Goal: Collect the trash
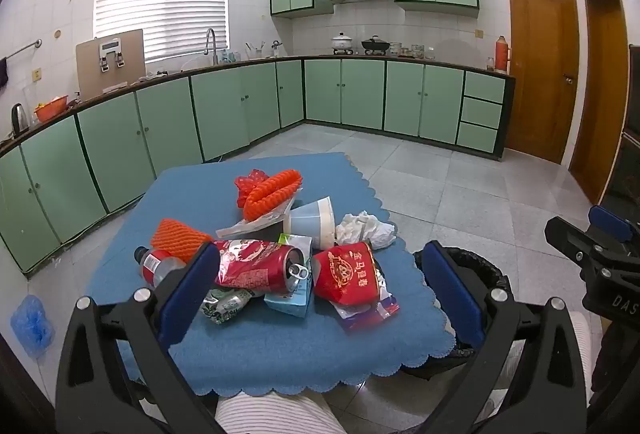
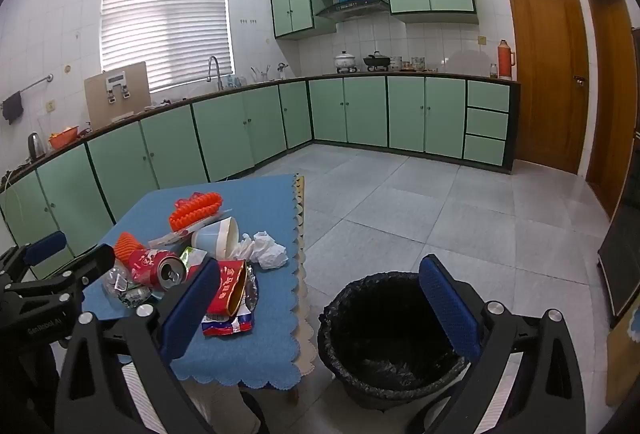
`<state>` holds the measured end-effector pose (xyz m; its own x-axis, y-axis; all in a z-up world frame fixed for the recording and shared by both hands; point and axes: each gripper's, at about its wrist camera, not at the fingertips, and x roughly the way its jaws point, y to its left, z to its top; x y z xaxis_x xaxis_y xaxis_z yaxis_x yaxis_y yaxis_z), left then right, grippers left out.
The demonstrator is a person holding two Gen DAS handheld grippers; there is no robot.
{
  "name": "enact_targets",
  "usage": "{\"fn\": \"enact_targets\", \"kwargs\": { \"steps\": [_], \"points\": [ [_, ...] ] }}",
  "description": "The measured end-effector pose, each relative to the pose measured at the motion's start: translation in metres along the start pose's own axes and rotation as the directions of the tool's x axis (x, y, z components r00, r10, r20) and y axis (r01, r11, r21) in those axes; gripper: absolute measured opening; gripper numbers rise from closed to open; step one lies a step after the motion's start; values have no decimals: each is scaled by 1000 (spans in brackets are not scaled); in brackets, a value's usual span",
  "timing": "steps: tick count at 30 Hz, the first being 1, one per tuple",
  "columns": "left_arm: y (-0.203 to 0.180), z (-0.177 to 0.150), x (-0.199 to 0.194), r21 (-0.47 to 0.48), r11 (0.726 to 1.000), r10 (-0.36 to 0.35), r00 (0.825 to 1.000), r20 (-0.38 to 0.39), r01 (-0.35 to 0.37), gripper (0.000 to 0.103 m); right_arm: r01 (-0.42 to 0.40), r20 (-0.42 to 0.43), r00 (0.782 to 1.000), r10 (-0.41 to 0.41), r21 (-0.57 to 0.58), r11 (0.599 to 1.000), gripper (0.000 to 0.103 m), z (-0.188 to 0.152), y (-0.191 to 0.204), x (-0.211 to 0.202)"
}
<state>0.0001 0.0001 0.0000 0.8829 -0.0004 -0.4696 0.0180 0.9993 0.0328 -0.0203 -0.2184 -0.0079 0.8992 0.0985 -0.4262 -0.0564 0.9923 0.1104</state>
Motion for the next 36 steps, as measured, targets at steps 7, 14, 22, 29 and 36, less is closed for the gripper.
{"fn": "enact_targets", "kwargs": {
  "steps": [7,14,22,29,36],
  "points": [
    [1,0,0,1,1000,3,1000,1,-3,98,0,-1,1000,0,4,1000,97,0,0,1],
    [0,0,0,3,1000,0,1000,1,0,98,3,-2,1000,-3,1,1000,97,0,-3,0],
    [0,0,0,4,1000,0,1000,1,0,98,2,-11,1000,-2,9,1000,97,-1,-4,3],
    [0,0,0,5,1000,2,1000,0,-2,98,1,-12,1000,-1,11,1000,97,-1,-4,3],
    [0,0,0,6,1000,2,1000,0,-2,98,1,-12,1000,-1,11,1000,97,-1,-5,4]
  ]
}}
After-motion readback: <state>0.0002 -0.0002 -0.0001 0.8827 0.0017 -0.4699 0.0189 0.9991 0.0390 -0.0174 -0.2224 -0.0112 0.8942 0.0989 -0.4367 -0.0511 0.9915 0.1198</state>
